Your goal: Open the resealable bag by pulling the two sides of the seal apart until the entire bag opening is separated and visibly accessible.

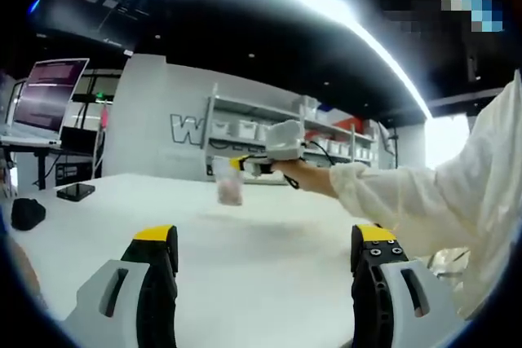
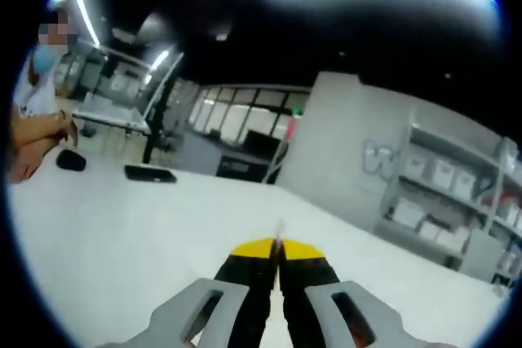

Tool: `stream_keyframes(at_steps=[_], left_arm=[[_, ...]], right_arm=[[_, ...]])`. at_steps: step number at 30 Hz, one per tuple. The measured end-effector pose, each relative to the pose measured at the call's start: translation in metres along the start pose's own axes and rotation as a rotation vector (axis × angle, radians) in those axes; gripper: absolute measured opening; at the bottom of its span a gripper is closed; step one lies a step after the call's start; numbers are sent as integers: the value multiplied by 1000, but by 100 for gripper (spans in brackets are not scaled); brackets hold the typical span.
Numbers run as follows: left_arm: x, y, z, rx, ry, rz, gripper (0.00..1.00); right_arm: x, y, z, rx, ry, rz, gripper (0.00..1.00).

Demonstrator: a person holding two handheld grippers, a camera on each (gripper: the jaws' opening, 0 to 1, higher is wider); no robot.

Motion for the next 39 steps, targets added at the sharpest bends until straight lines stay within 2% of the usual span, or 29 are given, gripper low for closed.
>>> stream_keyframes(at_steps=[18, 39], left_arm=[[4, 0, 0, -9, 4, -7, 85], [3, 1, 0, -9, 4, -6, 85]], right_arm=[[18, -11, 12, 53, -6, -46, 0], [17, -28, 13, 82, 15, -69, 0]])
Point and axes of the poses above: the point that each gripper's makers call its tool centre point, and the gripper's own axes: y roughly forward along the fingers, z roughly to its left, x roughly out of its top, the point moved 6 cm from there along -y, roughly backward along the fingers, and after that the axes turned 13 degrees about x, right-handed, at the moved point
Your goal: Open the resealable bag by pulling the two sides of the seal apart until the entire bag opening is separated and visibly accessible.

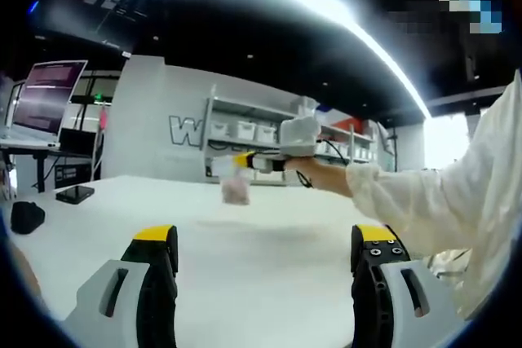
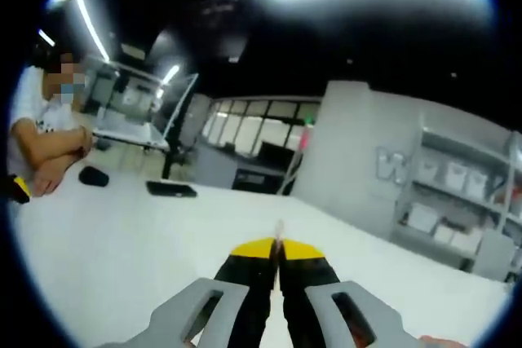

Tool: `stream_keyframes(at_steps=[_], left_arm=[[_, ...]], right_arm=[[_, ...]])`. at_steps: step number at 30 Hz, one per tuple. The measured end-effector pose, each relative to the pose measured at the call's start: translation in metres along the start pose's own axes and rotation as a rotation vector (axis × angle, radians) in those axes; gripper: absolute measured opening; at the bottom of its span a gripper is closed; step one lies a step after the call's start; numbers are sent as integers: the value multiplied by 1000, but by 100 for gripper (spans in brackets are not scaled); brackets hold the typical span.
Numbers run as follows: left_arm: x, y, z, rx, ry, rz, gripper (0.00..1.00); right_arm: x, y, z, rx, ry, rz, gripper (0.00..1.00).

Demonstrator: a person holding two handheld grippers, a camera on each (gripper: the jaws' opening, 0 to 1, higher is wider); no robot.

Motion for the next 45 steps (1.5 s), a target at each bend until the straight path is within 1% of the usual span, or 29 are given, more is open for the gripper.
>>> stream_keyframes(at_steps=[5, 11, 17, 25, 32, 40, 45], left_arm=[[0, 0, -1, -4, 2, 1, 85], [0, -1, 0, -1, 1, 1, 85], [-2, -1, 1, 2, -3, 3, 85], [-4, -1, 0, 3, -5, 5, 85], [-5, -1, 1, 6, -7, 8, 85], [-5, -1, 0, 3, -6, 10, 85], [-2, -1, 0, 2, -2, 5, 85]], right_arm=[[-3, -5, -3, -5, 15, 2, 0], [-2, -10, -3, 7, 61, -22, 0], [-1, -17, 1, 22, 53, -23, 0], [-2, -25, 7, 48, 77, -39, 0], [-2, -34, 13, 66, 77, -41, 0], [-2, -45, 19, 73, 74, -47, 0], [0, -52, 23, 78, 68, -45, 0]])
Point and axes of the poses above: the point that each gripper's makers call its tool centre point, and the gripper's own axes: y roughly forward along the fingers, z roughly to its left, x roughly out of its top, the point moved 6 cm from there along -y, roughly backward along the fingers, and after that the axes turned 13 degrees about x, right-handed, at the moved point
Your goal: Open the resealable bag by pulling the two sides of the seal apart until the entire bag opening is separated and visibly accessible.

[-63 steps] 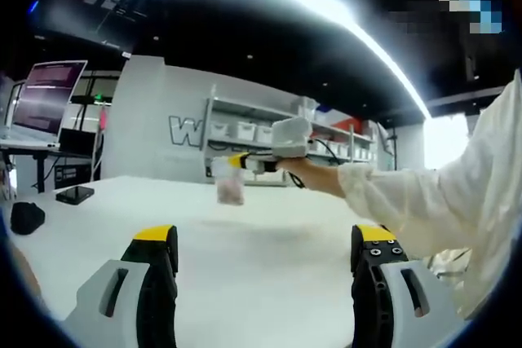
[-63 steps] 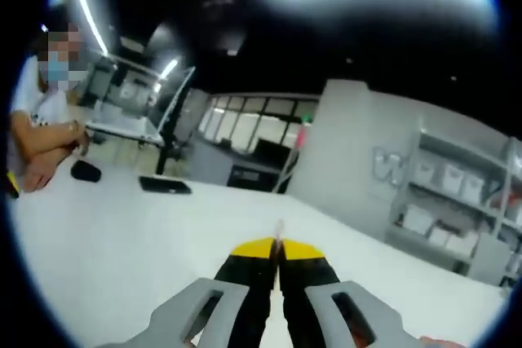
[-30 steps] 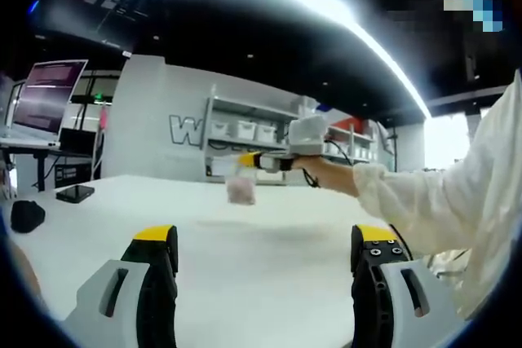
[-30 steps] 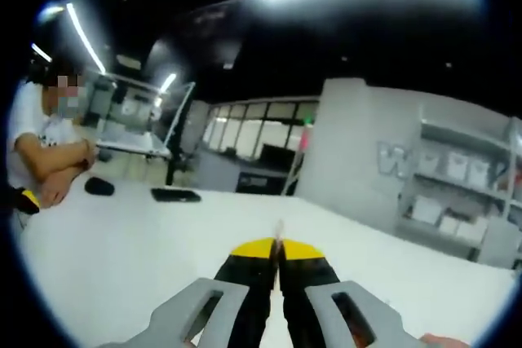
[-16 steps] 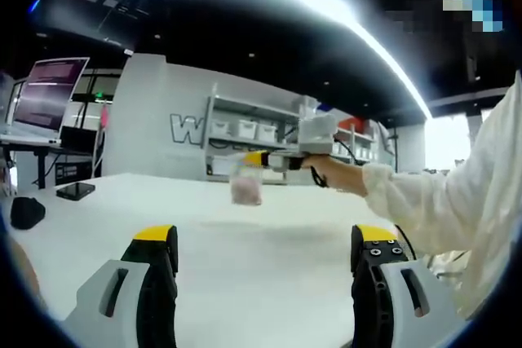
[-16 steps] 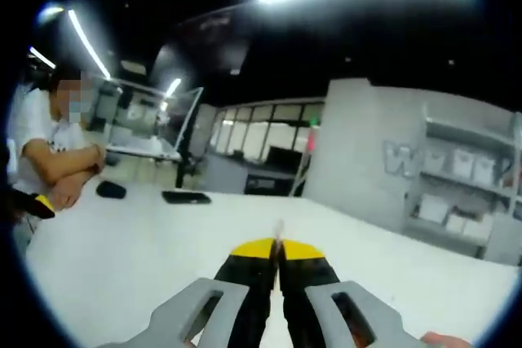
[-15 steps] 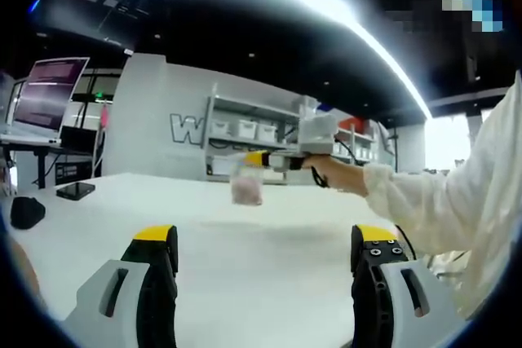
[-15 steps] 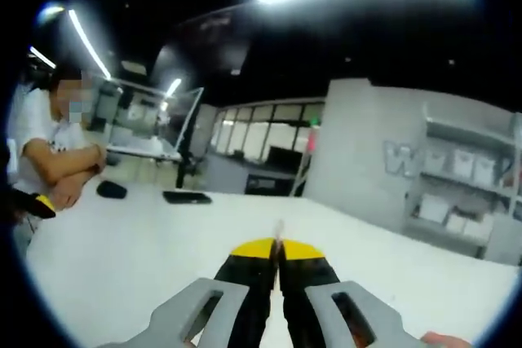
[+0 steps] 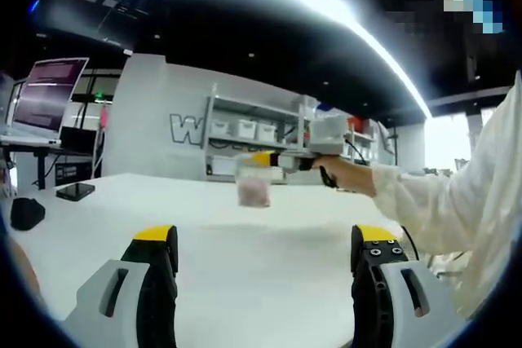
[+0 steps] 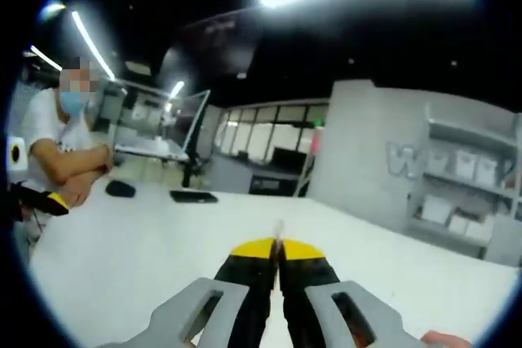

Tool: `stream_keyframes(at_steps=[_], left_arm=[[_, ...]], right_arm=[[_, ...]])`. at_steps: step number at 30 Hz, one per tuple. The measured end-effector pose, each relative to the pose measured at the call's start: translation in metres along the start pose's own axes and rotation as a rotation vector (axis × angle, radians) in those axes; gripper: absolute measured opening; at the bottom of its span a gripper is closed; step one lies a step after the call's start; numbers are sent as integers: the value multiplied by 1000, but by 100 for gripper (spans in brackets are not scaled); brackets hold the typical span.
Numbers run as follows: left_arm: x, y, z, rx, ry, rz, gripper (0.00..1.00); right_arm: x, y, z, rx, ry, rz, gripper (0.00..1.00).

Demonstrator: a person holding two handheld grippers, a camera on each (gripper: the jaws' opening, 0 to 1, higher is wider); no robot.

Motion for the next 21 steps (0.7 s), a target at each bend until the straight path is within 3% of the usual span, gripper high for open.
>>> stream_keyframes(at_steps=[21], left_arm=[[-2, 0, -1, -8, -1, 7, 85]], right_arm=[[4, -20, 21, 44, -10, -8, 0]])
Point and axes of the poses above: the point that each gripper's makers call its tool centre point, and the gripper's own axes: y roughly forward along the fingers, z roughly to its left, x roughly out of its top, the point moved 6 cm from there along -y, roughly backward along the fingers, and after that the axes turned 13 degrees about x, right-handed, at the moved point
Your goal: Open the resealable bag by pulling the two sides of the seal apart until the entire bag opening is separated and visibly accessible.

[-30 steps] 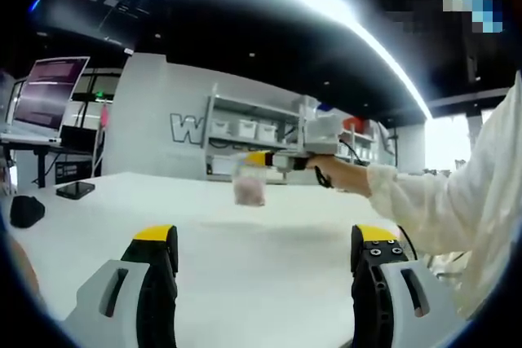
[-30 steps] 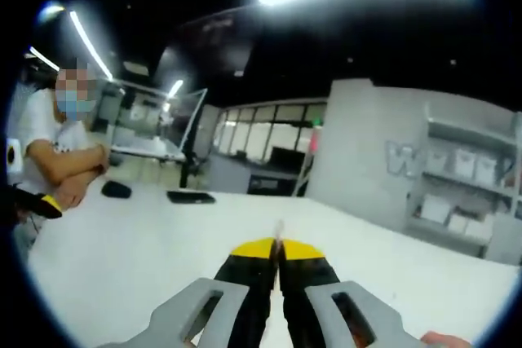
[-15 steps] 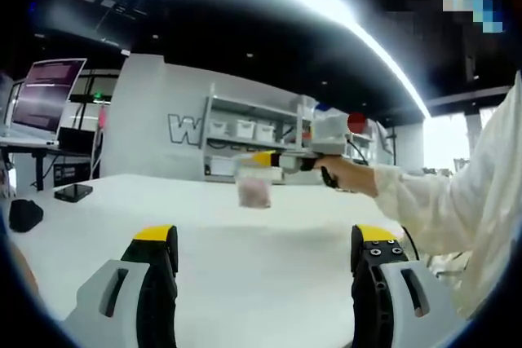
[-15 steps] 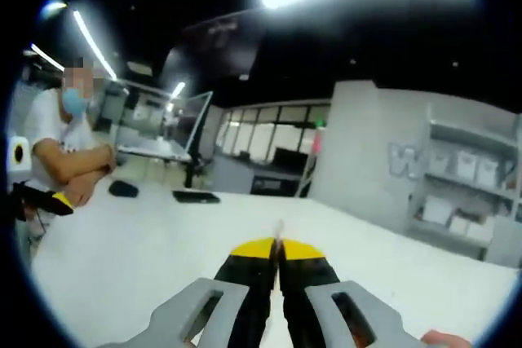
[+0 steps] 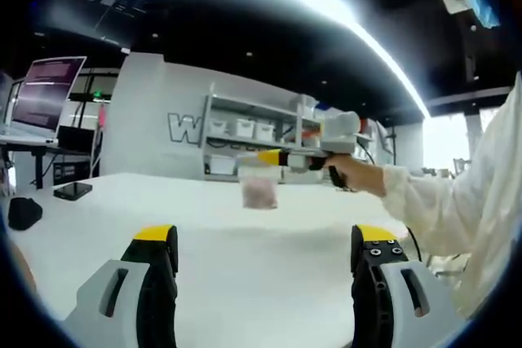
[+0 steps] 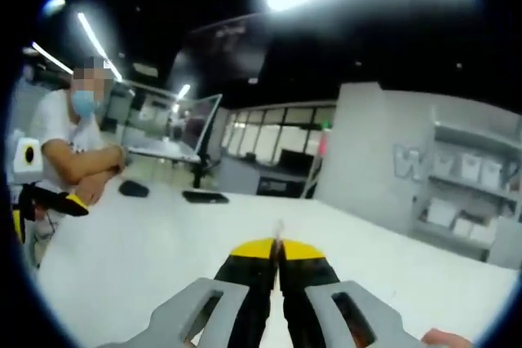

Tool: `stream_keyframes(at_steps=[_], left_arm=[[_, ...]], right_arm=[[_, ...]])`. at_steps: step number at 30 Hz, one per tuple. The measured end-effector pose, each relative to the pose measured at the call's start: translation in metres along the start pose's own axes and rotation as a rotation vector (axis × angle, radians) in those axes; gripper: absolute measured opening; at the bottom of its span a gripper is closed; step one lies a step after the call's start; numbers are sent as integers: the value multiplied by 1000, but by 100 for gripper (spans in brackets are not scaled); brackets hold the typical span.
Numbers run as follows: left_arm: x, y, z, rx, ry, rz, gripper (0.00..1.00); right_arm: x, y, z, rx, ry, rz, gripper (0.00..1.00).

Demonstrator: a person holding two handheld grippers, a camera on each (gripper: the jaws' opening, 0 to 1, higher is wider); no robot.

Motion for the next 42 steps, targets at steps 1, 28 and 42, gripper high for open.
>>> stream_keyframes(at_steps=[1, 28, 42], left_arm=[[0, 0, 0, 0, 1, 0, 85], [-1, 1, 0, 4, 0, -2, 85], [-4, 2, 3, 8, -1, 4, 85]], right_arm=[[0, -1, 2, 3, 0, -1, 0], [3, -39, 25, 38, -39, 0, 0], [-4, -58, 35, 49, -47, 18, 0]])
Point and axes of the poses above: the point that each gripper's makers call its tool centre point, and the gripper's own axes: y roughly forward along the fingers, z roughly to its left, x roughly out of its top, the point moved 6 cm from there along -y, roughly backward along the fingers, and after that the axes turned 13 degrees about x, right-handed, at the moved point
